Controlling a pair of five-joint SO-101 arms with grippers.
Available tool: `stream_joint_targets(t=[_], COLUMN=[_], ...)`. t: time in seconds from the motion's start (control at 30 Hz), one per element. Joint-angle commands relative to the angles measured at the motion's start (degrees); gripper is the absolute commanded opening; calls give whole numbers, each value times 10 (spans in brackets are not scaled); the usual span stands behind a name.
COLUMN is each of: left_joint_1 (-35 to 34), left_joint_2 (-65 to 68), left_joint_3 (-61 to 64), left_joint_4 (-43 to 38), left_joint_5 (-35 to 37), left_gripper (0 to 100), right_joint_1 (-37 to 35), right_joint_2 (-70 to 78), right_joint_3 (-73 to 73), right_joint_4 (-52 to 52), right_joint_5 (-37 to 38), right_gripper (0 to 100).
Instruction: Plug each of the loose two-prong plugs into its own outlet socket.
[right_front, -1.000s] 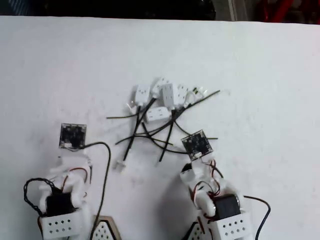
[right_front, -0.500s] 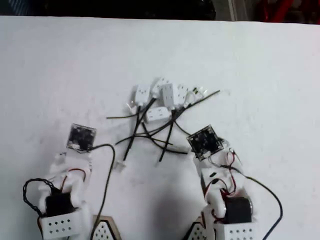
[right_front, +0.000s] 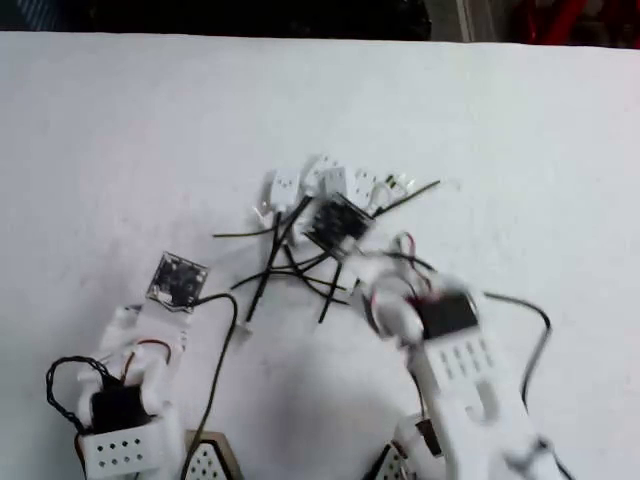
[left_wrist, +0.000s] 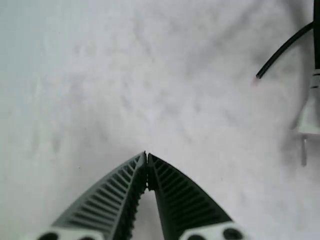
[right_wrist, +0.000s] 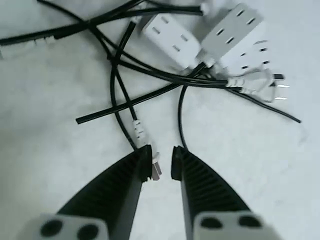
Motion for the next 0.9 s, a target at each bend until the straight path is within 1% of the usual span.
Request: stream_joint_targets(t=[0.0,0.1,0.23,0.43,0.7,0.87], left_joint_1=[-4,-4,-4,-7,-7,-7], left_joint_2=[-5,-5,-5,-5,-5,-5], left_joint_3=[-6,-6,-6,-6,-6,-6], left_joint_4=[2,2,1,0,-1,-1], left_joint_5=[-6,-7,-7,-7,-7,-7], left_gripper=[28,28,28,28,28,28], right_joint_1=[-3,-3,-6,-2,-1,2], right_joint_2=[128,208,290,358,405,443], right_joint_3=[-91,-139,-174,-180,-180,-179], right_joint_4=[28,44,46,44,43,9], right_joint_5=[23,25,69,117,120,120], right_gripper=[152,196,191,191,190,189])
